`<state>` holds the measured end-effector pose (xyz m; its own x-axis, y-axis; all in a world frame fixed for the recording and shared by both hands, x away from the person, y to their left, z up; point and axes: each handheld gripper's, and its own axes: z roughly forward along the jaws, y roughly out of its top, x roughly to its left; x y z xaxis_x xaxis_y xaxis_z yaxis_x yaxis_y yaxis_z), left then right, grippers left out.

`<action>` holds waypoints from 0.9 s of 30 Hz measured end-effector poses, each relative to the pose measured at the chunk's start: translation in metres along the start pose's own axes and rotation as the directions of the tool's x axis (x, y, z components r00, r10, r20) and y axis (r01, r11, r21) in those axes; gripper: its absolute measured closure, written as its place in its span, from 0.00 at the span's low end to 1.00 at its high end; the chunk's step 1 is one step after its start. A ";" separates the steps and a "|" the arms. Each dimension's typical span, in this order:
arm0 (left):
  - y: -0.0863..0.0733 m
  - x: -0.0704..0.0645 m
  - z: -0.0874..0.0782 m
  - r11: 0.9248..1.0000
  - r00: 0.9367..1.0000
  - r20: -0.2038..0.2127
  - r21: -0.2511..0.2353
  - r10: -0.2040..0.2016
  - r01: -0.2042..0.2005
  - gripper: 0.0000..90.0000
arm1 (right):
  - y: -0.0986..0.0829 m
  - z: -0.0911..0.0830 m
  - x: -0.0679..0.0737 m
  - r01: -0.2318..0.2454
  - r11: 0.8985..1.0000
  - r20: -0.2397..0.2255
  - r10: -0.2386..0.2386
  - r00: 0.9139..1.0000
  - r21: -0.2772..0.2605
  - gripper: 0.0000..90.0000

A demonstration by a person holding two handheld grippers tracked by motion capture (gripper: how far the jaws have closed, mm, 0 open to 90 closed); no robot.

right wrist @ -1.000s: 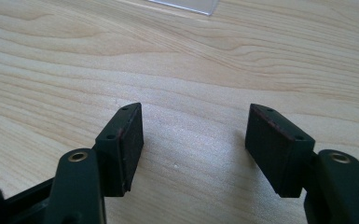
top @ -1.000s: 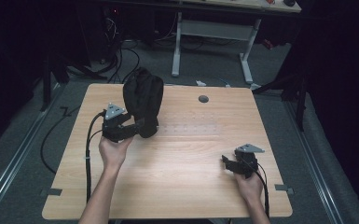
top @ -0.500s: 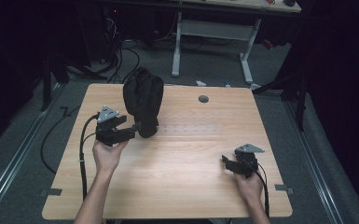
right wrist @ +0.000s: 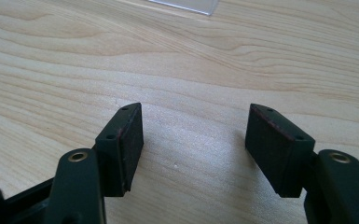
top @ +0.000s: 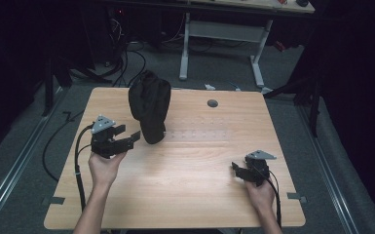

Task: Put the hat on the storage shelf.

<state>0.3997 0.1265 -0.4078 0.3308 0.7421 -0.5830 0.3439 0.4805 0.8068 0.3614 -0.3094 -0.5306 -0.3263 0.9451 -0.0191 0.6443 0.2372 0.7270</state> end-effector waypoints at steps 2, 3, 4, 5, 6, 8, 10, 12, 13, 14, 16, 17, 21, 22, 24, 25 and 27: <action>0.000 0.002 -0.004 1.000 1.000 -0.001 -0.005 -0.009 0.009 0.38 | 0.000 0.000 0.000 0.000 1.000 0.000 0.000 1.000 0.000 0.41; 0.001 0.003 -0.006 1.000 1.000 -0.002 -0.007 -0.013 0.013 0.38 | 0.000 0.000 0.000 0.001 1.000 0.000 -0.001 1.000 0.000 0.41; 0.000 0.004 -0.008 1.000 1.000 -0.003 -0.008 -0.015 0.015 0.38 | 0.000 0.000 0.000 0.001 1.000 0.000 -0.001 1.000 0.000 0.41; 0.000 0.005 -0.009 1.000 1.000 -0.006 -0.008 -0.014 0.014 0.38 | 0.000 0.000 0.000 0.001 1.000 0.000 -0.001 1.000 -0.001 0.41; 0.000 0.005 -0.010 1.000 1.000 -0.005 -0.008 -0.014 0.014 0.38 | 0.000 0.000 0.000 0.000 1.000 0.000 0.000 1.000 0.000 0.41; 0.000 0.007 -0.013 1.000 1.000 -0.008 -0.010 -0.021 0.021 0.38 | 0.000 0.000 0.000 0.000 1.000 0.000 0.000 1.000 0.000 0.41; -0.001 0.009 -0.015 1.000 1.000 -0.011 -0.013 -0.025 0.025 0.38 | 0.000 0.000 0.000 0.001 1.000 0.000 -0.001 1.000 0.000 0.41; -0.002 0.011 -0.017 1.000 1.000 -0.015 -0.012 -0.027 0.027 0.38 | 0.000 0.000 0.000 0.002 1.000 0.000 -0.002 1.000 0.000 0.41; -0.003 0.012 -0.018 1.000 0.999 -0.017 -0.011 -0.028 0.028 0.38 | 0.000 0.000 0.000 0.001 1.000 0.000 -0.001 1.000 0.000 0.41; -0.004 0.013 -0.019 1.000 0.999 -0.019 -0.011 -0.030 0.030 0.38 | 0.000 0.000 0.000 0.000 1.000 0.000 0.000 1.000 0.000 0.41; -0.005 0.014 -0.020 1.000 0.999 -0.024 -0.008 -0.031 0.030 0.38 | 0.000 0.000 0.000 0.002 1.000 0.000 -0.002 1.000 0.000 0.41; -0.006 0.015 -0.021 0.999 0.999 -0.026 -0.009 -0.033 0.033 0.38 | 0.000 0.000 0.000 0.002 1.000 0.000 -0.002 1.000 0.000 0.41; -0.009 0.020 -0.023 0.999 0.999 -0.036 -0.010 -0.040 0.040 0.38 | 0.000 0.000 0.000 0.000 1.000 0.000 0.000 1.000 0.000 0.41; -0.010 0.021 -0.024 0.999 0.998 -0.039 -0.009 -0.045 0.044 0.37 | 0.000 0.000 0.000 0.000 1.000 0.001 0.000 1.000 0.000 0.41; -0.012 0.023 -0.025 0.999 0.998 -0.045 -0.010 -0.047 0.047 0.37 | 0.000 0.000 0.000 0.000 1.000 0.001 0.000 1.000 0.000 0.41; -0.013 0.024 -0.026 0.999 0.998 -0.046 -0.009 -0.049 0.048 0.37 | 0.000 0.000 0.000 0.000 1.000 0.001 0.000 1.000 0.000 0.41; -0.015 0.027 -0.026 0.998 0.997 -0.050 -0.011 -0.055 0.054 0.37 | 0.000 0.000 0.000 0.000 1.000 0.001 0.000 1.000 0.000 0.41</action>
<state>0.3804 0.1516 -0.4325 0.2671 0.7372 -0.6206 0.3515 0.5251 0.7751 0.3614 -0.3093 -0.5307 -0.3256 0.9453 -0.0192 0.6444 0.2367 0.7272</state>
